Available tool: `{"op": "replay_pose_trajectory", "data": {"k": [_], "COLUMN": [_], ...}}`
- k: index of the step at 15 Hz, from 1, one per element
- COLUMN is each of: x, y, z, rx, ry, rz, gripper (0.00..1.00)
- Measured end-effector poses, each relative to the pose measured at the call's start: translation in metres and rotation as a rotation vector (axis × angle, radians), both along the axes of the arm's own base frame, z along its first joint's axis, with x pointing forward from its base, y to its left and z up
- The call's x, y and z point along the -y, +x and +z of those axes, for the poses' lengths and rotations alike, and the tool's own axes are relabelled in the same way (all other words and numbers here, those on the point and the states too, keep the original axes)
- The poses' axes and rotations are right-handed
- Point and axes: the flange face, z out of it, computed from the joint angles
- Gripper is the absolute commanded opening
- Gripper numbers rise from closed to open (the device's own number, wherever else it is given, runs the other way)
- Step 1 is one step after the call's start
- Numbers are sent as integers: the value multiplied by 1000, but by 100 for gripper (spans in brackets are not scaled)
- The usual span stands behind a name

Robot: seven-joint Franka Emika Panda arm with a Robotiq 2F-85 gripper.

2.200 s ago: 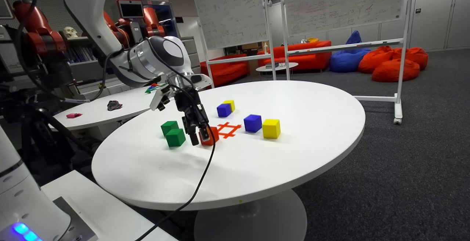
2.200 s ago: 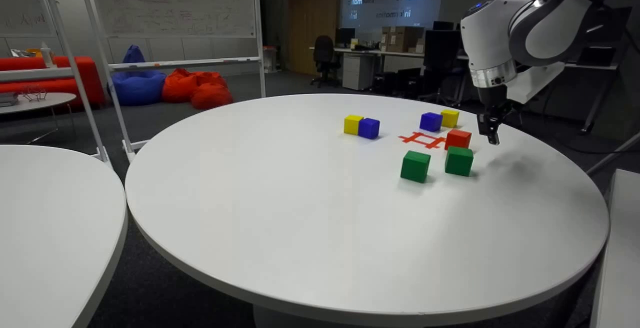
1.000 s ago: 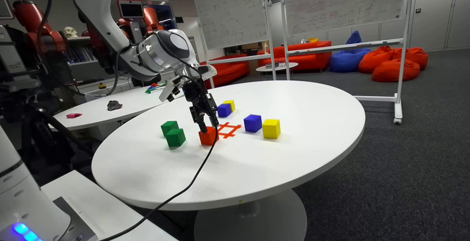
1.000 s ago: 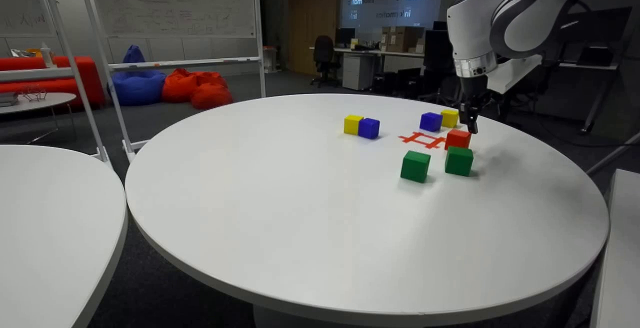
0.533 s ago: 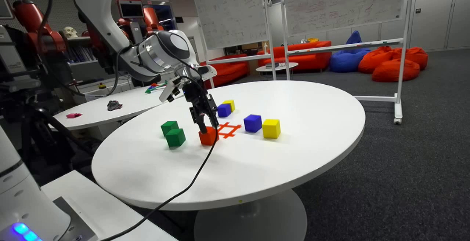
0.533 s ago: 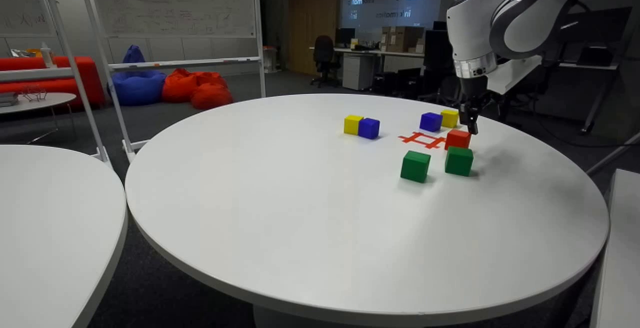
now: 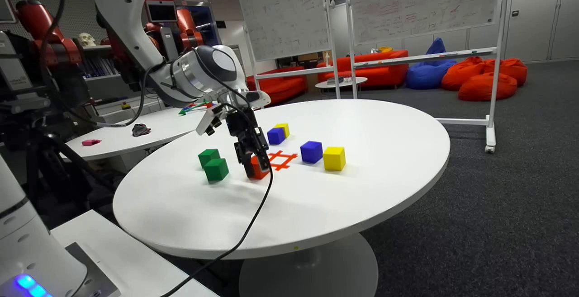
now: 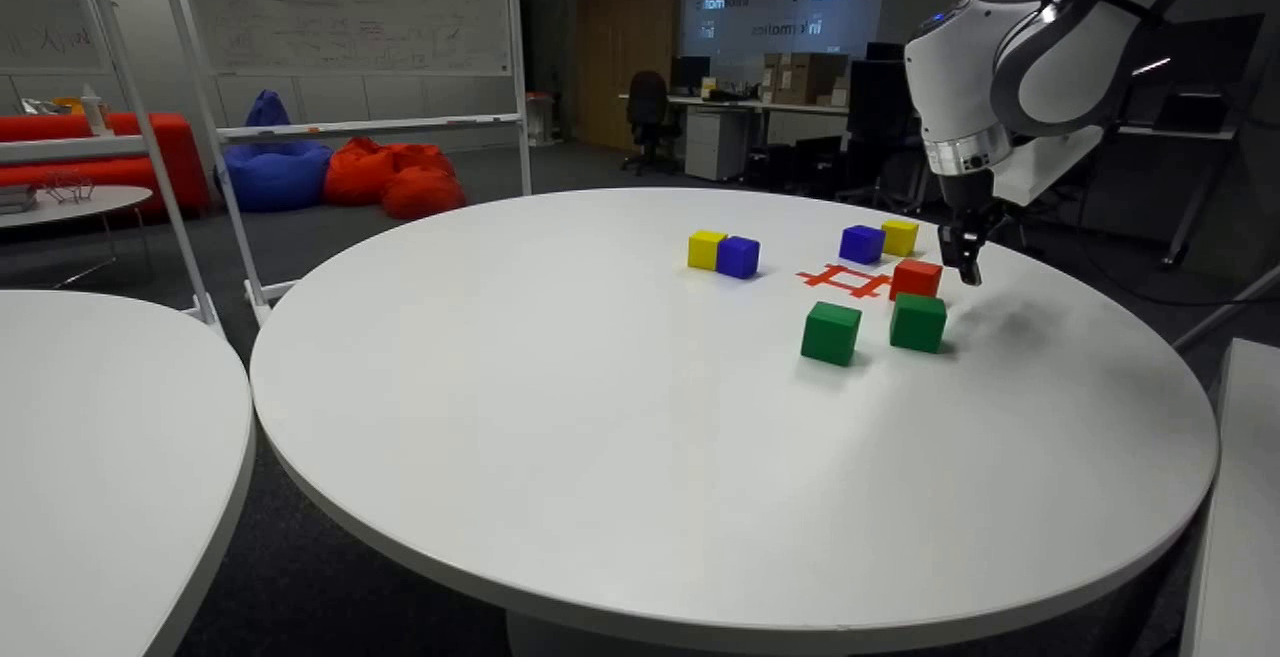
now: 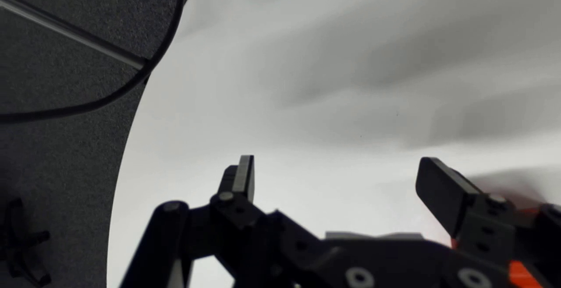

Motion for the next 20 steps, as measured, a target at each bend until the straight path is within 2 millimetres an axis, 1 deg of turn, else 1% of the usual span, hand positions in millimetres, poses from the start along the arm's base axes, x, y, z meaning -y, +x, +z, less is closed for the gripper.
{"op": "replay_pose_trajectory", "data": {"k": [5,12,15,20], "x": [7,6,2,-14], "y": [-10,-10,-9,-4], "z": [-16,-17,-17,-18], "rx": [-40,-42,-42,-42], "ry": [-2,-2,-1,1], "rz": [-16,-15,-7,31], "gripper": [100,100,100,100]}}
